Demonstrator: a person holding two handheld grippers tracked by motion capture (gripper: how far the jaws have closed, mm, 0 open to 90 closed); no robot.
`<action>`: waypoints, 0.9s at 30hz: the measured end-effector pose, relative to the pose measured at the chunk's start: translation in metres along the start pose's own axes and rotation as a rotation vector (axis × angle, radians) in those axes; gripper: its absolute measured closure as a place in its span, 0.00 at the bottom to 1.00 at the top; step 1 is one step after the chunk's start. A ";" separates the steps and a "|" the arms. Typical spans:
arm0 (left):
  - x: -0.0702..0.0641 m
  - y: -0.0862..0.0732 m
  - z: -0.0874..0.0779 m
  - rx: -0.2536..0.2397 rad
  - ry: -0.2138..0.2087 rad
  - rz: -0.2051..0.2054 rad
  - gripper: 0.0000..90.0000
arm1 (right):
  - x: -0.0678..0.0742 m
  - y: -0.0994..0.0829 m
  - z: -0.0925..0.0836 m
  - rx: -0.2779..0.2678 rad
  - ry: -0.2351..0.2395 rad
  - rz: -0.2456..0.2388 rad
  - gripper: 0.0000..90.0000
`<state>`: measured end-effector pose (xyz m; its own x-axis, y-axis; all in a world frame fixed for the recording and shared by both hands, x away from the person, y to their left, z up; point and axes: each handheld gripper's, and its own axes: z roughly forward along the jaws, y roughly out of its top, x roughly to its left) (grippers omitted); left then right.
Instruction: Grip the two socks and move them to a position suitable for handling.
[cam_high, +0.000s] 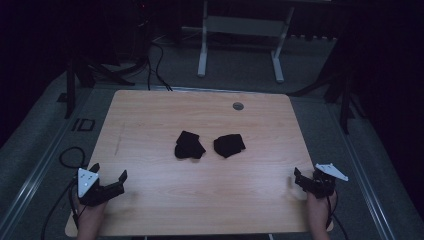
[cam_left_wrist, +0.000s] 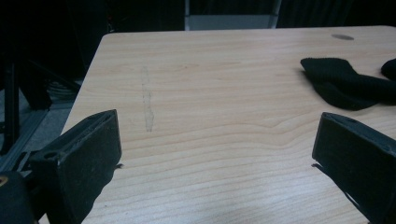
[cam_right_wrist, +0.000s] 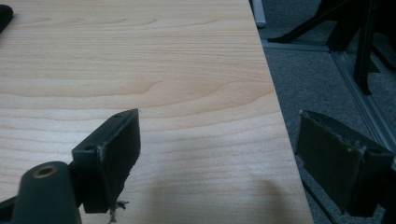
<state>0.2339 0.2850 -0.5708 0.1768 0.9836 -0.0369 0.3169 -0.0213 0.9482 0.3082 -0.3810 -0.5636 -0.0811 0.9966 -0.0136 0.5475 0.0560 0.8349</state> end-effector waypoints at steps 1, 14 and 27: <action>0.000 0.000 0.000 -0.001 -0.004 -0.003 0.02 | 0.000 0.000 0.000 0.001 0.017 -0.006 0.16; -0.003 0.002 0.001 0.024 -0.033 -0.017 0.02 | 0.011 0.010 0.007 0.136 0.231 -0.091 0.16; -0.015 0.003 0.004 0.019 -0.147 -0.012 0.02 | 0.052 0.040 0.035 0.179 0.389 -0.221 0.16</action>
<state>0.2358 0.2691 -0.5686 0.3066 0.9470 -0.0955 0.3372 -0.0142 0.9413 0.3553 -0.3250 -0.5507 -0.4982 0.8653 0.0553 0.6141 0.3071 0.7270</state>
